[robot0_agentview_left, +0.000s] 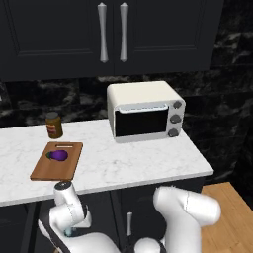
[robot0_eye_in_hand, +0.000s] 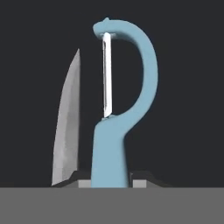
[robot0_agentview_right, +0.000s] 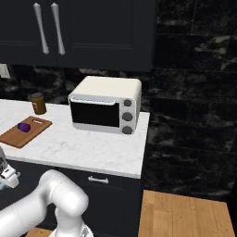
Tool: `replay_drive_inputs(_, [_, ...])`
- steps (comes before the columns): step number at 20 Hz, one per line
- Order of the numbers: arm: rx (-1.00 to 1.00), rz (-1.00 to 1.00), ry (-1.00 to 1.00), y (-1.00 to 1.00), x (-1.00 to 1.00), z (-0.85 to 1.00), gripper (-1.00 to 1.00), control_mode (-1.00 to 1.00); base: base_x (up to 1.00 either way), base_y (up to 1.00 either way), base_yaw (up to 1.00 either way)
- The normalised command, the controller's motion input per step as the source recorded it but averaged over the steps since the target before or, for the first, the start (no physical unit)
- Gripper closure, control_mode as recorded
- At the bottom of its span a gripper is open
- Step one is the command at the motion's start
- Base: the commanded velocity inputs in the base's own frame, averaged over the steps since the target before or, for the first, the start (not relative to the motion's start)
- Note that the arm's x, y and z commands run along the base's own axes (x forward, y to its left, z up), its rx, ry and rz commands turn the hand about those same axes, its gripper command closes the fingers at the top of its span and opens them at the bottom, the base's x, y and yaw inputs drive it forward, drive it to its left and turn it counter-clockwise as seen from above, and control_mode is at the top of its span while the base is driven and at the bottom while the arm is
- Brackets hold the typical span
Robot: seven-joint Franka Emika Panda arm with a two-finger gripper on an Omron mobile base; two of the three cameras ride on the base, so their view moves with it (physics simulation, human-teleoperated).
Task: Place the appropriate cutting tool for cutting the eggplant skin on the cutting board.
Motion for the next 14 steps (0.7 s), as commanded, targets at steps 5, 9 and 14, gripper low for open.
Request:
replay_drive_inputs(5, [0.11, 0.0, 0.06, -0.03, -0.68, 0.97, 1.0, -1.0, 0.0, 0.0, 0.0])
replay_drive_inputs(9, [0.03, 0.0, 0.01, -0.08, -0.39, 1.0, 1.0, -1.0, 0.0, 0.0, 0.0])
replay_drive_inputs(14, [0.0, -0.02, 0.0, -0.01, 0.06, 1.0, 1.0, -1.0, 0.0, 0.0, 0.0])
